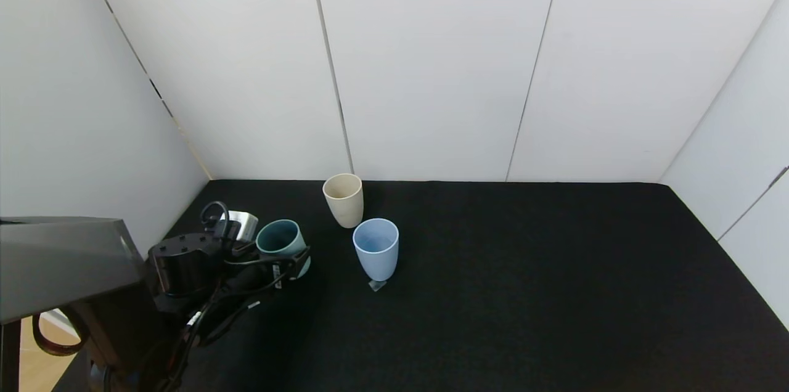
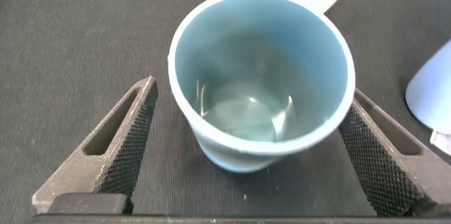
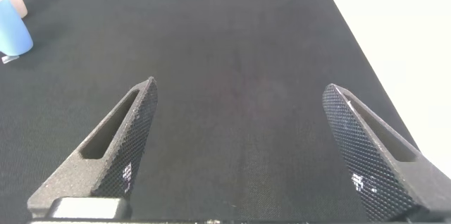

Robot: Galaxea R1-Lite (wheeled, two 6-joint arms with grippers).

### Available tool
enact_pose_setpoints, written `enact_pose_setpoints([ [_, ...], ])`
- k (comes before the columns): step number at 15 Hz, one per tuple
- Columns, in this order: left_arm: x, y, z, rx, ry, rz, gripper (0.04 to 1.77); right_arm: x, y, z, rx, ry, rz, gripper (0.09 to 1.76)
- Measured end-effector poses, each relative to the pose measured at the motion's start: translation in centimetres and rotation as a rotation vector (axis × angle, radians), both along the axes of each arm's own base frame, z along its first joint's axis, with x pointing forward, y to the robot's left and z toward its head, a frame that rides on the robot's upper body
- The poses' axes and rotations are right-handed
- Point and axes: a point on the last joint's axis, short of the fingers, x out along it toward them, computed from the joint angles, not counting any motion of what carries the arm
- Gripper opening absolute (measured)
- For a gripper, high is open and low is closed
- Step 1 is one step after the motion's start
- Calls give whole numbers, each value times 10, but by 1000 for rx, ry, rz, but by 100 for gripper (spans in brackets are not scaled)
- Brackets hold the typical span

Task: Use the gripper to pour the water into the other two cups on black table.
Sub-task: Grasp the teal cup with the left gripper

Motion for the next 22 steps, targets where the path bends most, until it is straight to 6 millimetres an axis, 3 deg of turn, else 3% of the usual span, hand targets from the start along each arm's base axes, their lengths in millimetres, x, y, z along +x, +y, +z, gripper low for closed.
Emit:
enact_pose_setpoints([
  [11, 15, -1, 3, -2, -17, 1, 172, 0, 0, 0, -1, 0, 0, 171],
  [14, 17, -1, 3, -2, -21, 2, 127, 0, 0, 0, 0, 0, 1, 171],
  [15, 17, -1, 2, -3, -22, 1, 122, 0, 0, 0, 0, 0, 1, 171],
  [22, 16, -1, 4, -2, -19, -3, 119, 0, 0, 0, 0, 0, 0, 171],
])
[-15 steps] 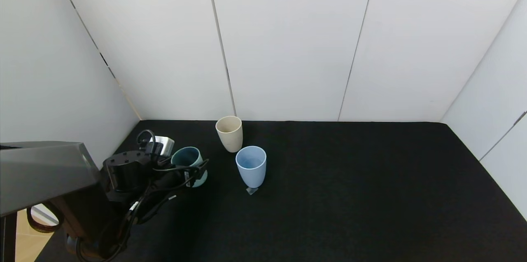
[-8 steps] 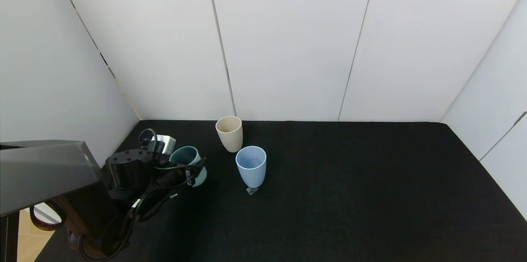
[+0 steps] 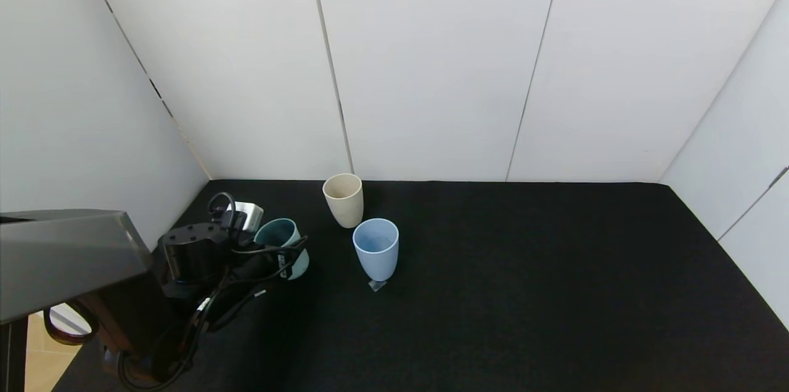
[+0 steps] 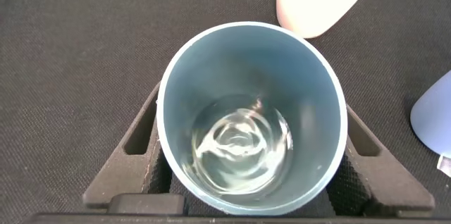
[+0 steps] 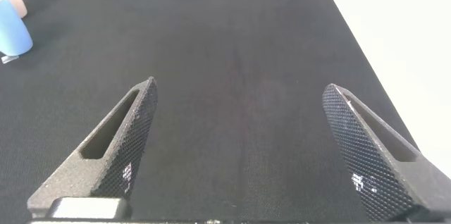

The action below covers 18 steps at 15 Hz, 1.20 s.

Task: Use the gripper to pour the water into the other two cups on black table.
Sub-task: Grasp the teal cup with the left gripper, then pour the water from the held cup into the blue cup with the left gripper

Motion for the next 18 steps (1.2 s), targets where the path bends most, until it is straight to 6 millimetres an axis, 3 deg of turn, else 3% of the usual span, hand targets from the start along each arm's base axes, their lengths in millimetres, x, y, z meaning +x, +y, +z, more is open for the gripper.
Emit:
enact_pose_setpoints([
  [4, -3, 1, 12, 5, 62, 0, 118, 0, 0, 0, 0, 0, 0, 171],
  [10, -4, 0, 60, 68, 55, -20, 118, 0, 0, 0, 0, 0, 0, 171],
  [15, -9, -13, 91, 191, 29, -87, 118, 0, 0, 0, 0, 0, 0, 171],
  [18, -8, -20, 99, 267, 3, -120, 118, 0, 0, 0, 0, 0, 0, 171],
])
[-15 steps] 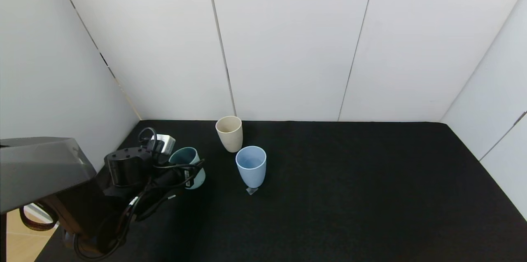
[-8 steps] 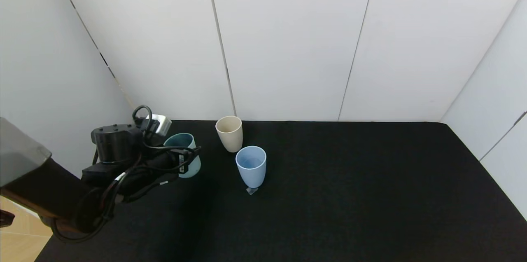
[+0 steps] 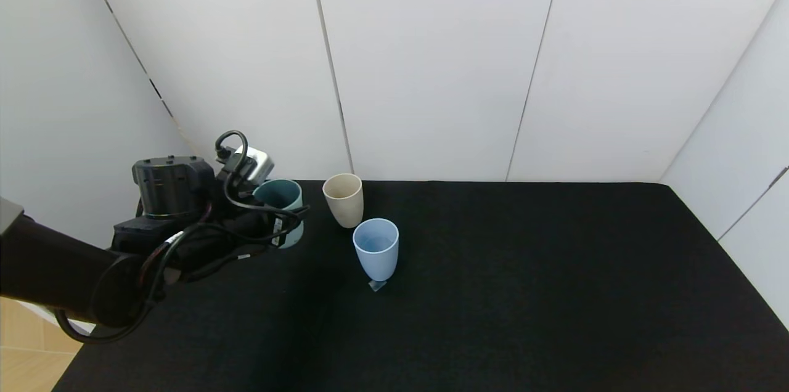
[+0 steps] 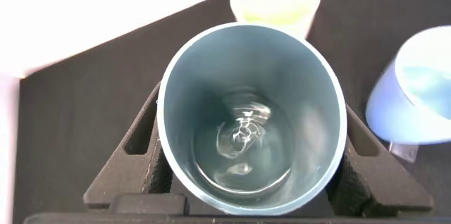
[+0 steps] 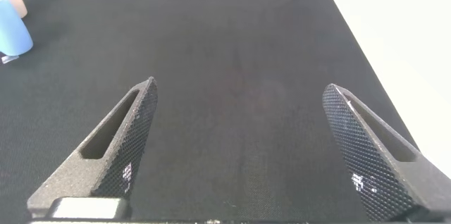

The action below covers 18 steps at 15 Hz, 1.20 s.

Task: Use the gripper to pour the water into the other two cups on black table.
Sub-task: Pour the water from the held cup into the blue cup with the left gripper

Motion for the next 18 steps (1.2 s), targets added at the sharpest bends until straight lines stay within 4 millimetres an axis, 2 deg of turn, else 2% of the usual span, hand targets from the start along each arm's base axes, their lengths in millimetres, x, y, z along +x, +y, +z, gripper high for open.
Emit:
enact_pose_setpoints([
  [5, 1, -19, 6, 82, 3, -62, 118, 0, 0, 0, 0, 0, 0, 171],
  [11, -3, -43, 2, 194, 16, -120, 118, 0, 0, 0, 0, 0, 1, 171],
  [18, -5, -59, 0, 365, 3, -131, 118, 0, 0, 0, 0, 0, 0, 171],
])
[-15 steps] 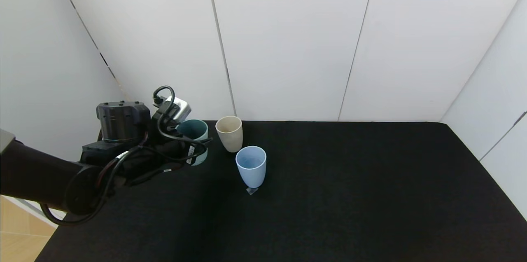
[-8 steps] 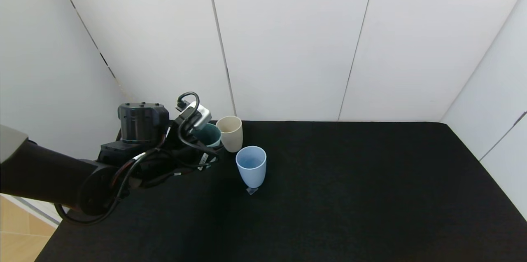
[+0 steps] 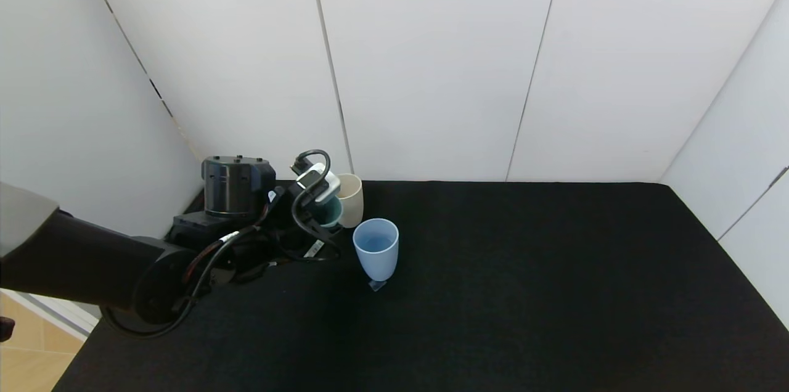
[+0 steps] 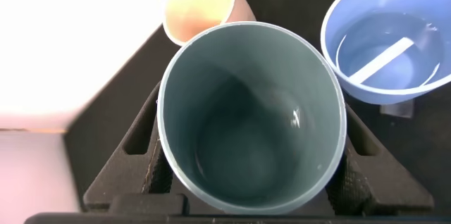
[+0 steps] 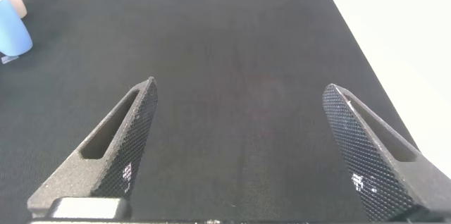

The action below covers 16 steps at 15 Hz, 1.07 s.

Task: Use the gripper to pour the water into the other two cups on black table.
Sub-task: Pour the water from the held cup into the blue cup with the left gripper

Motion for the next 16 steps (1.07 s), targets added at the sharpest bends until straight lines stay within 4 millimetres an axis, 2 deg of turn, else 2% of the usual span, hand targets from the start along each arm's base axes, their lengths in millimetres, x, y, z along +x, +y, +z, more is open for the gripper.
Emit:
enact_pose_setpoints([
  [5, 2, -8, 0, 140, -44, 12, 118, 0, 0, 0, 0, 0, 0, 171],
  [16, -6, -32, 4, 309, -91, -5, 118, 0, 0, 0, 0, 0, 0, 171],
])
